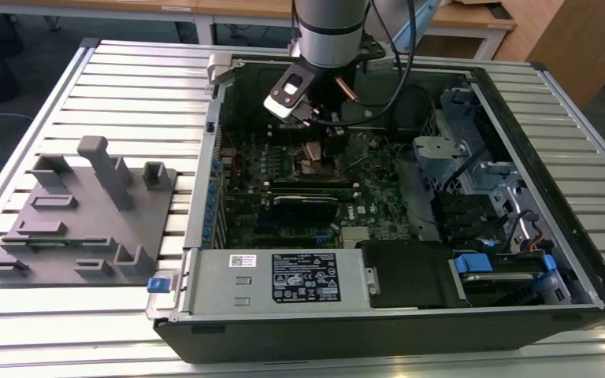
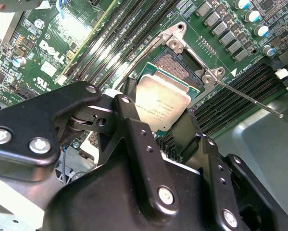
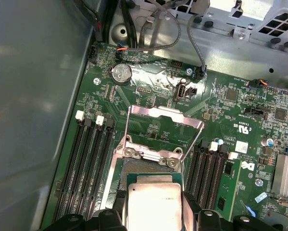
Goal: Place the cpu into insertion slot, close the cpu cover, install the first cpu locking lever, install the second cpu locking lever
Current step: 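Place the cpu into insertion slot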
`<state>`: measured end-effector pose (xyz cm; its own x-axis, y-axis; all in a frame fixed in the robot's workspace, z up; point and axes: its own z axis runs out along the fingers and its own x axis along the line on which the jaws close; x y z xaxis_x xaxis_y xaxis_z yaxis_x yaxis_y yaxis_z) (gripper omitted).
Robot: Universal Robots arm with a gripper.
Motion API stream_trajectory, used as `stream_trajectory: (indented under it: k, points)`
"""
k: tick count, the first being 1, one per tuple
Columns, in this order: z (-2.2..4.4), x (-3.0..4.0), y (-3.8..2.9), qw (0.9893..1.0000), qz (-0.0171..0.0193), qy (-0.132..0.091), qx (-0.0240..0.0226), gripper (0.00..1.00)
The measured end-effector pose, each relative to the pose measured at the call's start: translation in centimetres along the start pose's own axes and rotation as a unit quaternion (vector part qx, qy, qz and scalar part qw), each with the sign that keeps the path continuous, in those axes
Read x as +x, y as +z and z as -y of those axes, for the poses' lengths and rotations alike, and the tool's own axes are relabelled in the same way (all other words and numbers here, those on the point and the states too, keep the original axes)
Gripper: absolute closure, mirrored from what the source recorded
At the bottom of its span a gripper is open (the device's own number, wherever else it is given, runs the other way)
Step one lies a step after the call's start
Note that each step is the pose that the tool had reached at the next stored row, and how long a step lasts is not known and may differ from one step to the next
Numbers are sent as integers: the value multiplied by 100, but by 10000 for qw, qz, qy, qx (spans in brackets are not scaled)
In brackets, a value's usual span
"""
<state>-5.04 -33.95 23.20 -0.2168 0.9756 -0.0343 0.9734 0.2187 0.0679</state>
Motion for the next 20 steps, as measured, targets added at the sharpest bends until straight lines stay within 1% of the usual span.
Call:
stream_trajectory:
  k: [9, 11, 15, 20]
  points:
    - [-1, 0, -13, 10000, 0, 4, 0, 46]
    - [-1, 0, -13, 10000, 1, 39, 1, 46]
    - [-1, -1, -12, 9996, 19, 290, 10, 46]
    - [-1, -1, -9, 9981, 40, 611, 22, 46]
